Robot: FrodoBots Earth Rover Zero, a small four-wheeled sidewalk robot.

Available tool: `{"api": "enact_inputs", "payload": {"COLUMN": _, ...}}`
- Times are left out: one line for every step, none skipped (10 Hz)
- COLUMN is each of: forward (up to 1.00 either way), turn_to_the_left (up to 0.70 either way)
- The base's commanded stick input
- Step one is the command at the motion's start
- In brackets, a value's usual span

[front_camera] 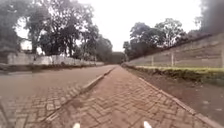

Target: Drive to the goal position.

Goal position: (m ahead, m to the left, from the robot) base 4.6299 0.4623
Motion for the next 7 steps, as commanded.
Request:
{"api": "enact_inputs", "payload": {"forward": 0.70, "turn_to_the_left": 0.07}}
{"api": "enact_inputs", "payload": {"forward": 0.70, "turn_to_the_left": -0.07}}
{"api": "enact_inputs", "payload": {"forward": 0.70, "turn_to_the_left": -0.19}}
{"api": "enact_inputs", "payload": {"forward": 0.70, "turn_to_the_left": -0.33}}
{"api": "enact_inputs", "payload": {"forward": 0.70, "turn_to_the_left": -0.28}}
{"api": "enact_inputs", "payload": {"forward": 0.70, "turn_to_the_left": 0.11}}
{"api": "enact_inputs", "payload": {"forward": 0.70, "turn_to_the_left": 0.13}}
